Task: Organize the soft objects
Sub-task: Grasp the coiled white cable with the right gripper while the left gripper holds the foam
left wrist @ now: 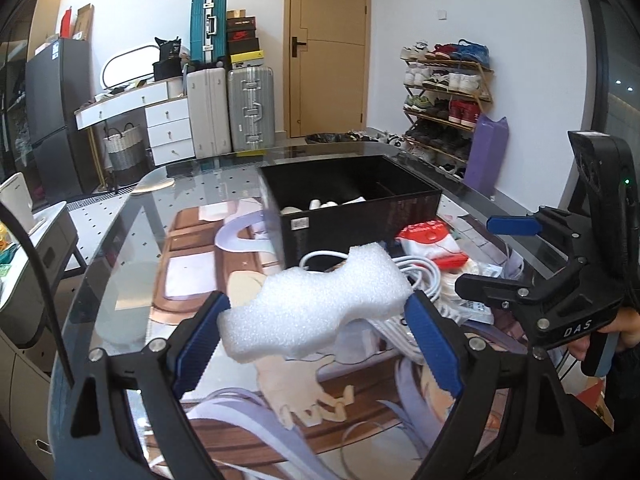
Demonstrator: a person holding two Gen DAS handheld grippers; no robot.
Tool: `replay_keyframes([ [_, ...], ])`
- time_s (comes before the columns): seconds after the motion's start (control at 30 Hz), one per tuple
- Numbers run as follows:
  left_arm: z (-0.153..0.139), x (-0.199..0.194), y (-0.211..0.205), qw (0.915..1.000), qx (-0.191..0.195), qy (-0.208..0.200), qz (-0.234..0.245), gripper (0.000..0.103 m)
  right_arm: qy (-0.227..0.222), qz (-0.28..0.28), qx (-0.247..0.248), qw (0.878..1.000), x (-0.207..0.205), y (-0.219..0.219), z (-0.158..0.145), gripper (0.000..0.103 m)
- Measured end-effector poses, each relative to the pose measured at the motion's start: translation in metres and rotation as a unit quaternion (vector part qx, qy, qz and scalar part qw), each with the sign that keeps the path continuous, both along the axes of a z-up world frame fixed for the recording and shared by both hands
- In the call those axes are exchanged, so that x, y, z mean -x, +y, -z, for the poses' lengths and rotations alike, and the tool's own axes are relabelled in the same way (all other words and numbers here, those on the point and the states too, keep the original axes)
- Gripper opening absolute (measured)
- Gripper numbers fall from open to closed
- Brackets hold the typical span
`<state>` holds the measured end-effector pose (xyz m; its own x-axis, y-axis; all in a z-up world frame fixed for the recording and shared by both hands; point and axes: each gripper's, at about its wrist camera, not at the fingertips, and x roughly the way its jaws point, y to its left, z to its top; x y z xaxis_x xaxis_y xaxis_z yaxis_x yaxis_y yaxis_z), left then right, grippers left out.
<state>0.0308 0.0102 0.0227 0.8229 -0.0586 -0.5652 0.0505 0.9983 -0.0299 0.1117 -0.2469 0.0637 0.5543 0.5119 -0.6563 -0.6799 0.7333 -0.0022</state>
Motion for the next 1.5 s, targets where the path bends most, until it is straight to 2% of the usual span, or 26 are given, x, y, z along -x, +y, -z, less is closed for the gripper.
replay_keyframes([
  [0.33, -0.001, 0.001, 0.018, 0.9997, 0.003, -0.001, -0.022, 0.089, 0.003, -0.066, -0.007, 0.998, 0.001, 0.041, -0.004, 0.102],
  [0.5, 0.000, 0.000, 0.028, 0.9994, 0.005, 0.000, -0.034, 0.089, 0.021, -0.096, 0.001, 0.995, -0.002, 0.063, 0.003, 0.093],
  [0.67, 0.001, -0.002, 0.036, 0.9990, 0.011, 0.002, -0.043, 0.089, 0.047, -0.109, 0.014, 0.993, -0.012, 0.079, 0.014, 0.092],
  [0.87, 0.004, -0.003, 0.042, 0.9988, 0.013, 0.004, -0.047, 0.089, 0.041, -0.117, 0.034, 0.992, -0.017, 0.097, 0.023, 0.091],
  [1.07, 0.007, -0.004, 0.042, 0.9987, 0.014, 0.008, -0.048, 0.089, 0.027, -0.121, 0.076, 0.989, -0.014, 0.116, 0.037, 0.069],
  [1.2, 0.007, -0.004, 0.042, 0.9988, 0.013, 0.008, -0.048, 0.089, 0.020, -0.120, 0.073, 0.990, -0.012, 0.116, 0.036, 0.047],
  [1.43, 0.007, -0.004, 0.042, 0.9987, 0.011, 0.006, -0.049, 0.089, 0.004, -0.127, 0.054, 0.990, 0.000, 0.105, 0.027, 0.034],
  [1.5, 0.007, -0.004, 0.043, 0.9987, 0.012, 0.006, -0.049, 0.089, -0.002, -0.124, 0.049, 0.991, 0.006, 0.100, 0.025, 0.033],
])
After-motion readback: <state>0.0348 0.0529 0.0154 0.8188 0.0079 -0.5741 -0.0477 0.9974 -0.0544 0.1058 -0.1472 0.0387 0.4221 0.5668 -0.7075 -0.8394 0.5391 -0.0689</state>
